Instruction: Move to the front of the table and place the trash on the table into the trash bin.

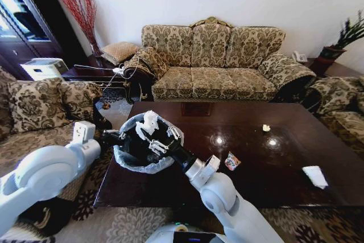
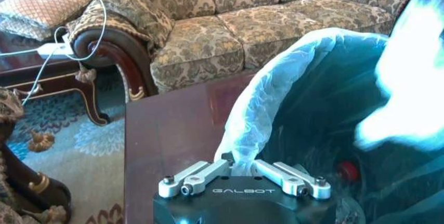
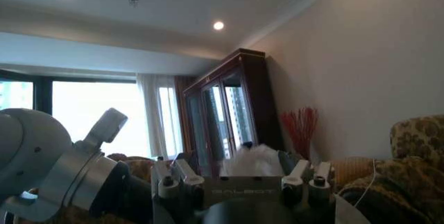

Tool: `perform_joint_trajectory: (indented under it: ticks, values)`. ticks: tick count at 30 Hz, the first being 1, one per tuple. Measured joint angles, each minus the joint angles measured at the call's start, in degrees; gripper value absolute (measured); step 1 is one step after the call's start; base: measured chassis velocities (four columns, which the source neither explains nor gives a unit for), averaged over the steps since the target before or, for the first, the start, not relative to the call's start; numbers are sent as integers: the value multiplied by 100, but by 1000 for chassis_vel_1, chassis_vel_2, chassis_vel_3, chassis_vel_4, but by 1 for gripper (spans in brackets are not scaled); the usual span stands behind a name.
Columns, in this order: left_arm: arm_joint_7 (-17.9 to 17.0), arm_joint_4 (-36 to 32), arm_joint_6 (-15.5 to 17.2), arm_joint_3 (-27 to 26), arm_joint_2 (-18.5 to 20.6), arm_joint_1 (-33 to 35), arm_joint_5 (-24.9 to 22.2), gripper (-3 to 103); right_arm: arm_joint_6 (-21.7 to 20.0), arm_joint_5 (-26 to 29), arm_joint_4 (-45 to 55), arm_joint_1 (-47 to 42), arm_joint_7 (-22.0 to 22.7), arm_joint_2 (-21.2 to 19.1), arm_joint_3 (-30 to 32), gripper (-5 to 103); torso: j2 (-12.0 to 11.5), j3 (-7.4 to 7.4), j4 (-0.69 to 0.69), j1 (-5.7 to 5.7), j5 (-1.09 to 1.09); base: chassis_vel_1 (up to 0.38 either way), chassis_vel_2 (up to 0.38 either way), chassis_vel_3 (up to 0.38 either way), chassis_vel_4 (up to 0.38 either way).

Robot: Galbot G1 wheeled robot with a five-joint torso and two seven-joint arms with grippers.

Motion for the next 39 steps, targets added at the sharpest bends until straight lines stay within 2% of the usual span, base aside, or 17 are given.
perform_joint_trajectory:
  ticks: [1, 4, 5, 10, 13, 15, 16, 18, 20, 21, 22, 23, 27, 31, 39]
  values:
    - [-5, -25, 6, -15, -32, 14, -2, 0, -55, -33, 22, -6, 2, -9, 13, 81, 0, 0, 0, 0, 0, 0, 0, 0, 0]
    - [-9, -68, 15, -33, -83, 36, -3, 0, -102, -83, 25, -22, 2, -24, 22, 86, 0, 0, 0, 0, 0, 0, 0, 0, 0]
    - [-9, -112, 26, -40, -151, 56, -3, 0, -75, -104, 13, -40, -3, -26, 15, 96, 0, 0, 0, 0, 0, 0, 0, 0, 0]
    - [-28, -123, 80, -46, -233, 90, 0, 0, 126, 12, 81, -87, -135, 0, 30, 100, 0, 0, 1, 0, 0, 0, 0, 0, 0]
    - [-41, -26, 108, -46, -305, 113, 56, 0, 510, -54, 328, -326, -258, 13, 293, 100, 0, 0, 1, 0, 0, 0, 0, 0, 0]
    - [-74, 105, 109, -55, -361, 106, 109, 0, 584, -258, 651, -737, 94, 8, 549, 100, 0, 0, 1, 0, 0, 0, 0, 0, 0]
    - [-74, 105, 109, -55, -361, 106, 109, 0, 584, -258, 651, -737, 94, 8, 549, 100, 0, 0, 1, 0, 0, 0, 0, 0, 0]
    - [-97, 239, 92, -75, -444, 76, 141, 0, 657, -463, 896, -1338, 709, -30, 788, 100, 0, 0, -1, 0, 0, 0, 0, 0, 0]
    - [-98, 274, 75, -81, -482, 65, 154, 0, 732, -534, 905, -1531, 856, -44, 876, 100, 0, 0, -1, 0, -1, 0, 0, 0, 0]
    - [-97, 299, 50, -83, -544, 51, 179, 0, 904, -678, 847, -1844, 1116, -45, 1058, 100, 0, -1, -1, 0, -1, 0, 0, 0, 0]
    - [-92, 298, 39, -83, -586, 44, 196, 0, 941, -737, 798, -1973, 1288, -31, 1120, 100, 0, -1, 0, -1, -1, 0, 0, 0, 0]
    - [-83, 290, 27, -79, -651, 40, 227, 0, 913, -781, 703, -2180, 1678, 19, 1216, 100, 0, 0, 0, 0, 0, 0, 0, 0, 0]
    - [-5, 206, 11, -61, -832, 59, 336, 0, 911, -684, 296, -2611, 2153, 182, 1576, 100, 0, 0, 0, 0, -1, 0, 0, 0, 0]
    - [68, 188, -6, -32, -961, 75, 451, 0, 1127, -637, -228, -2890, 2201, 216, 1879, 100, 1, 0, 0, -1, -1, 0, 0, 0, 0]
    - [178, 147, -50, 51, -1100, 90, 632, 0, 1235, -555, -1013, -2821, 2318, 337, 2143, 100, 0, 0, 0, 0, -1, -42, -39, 51, 41]
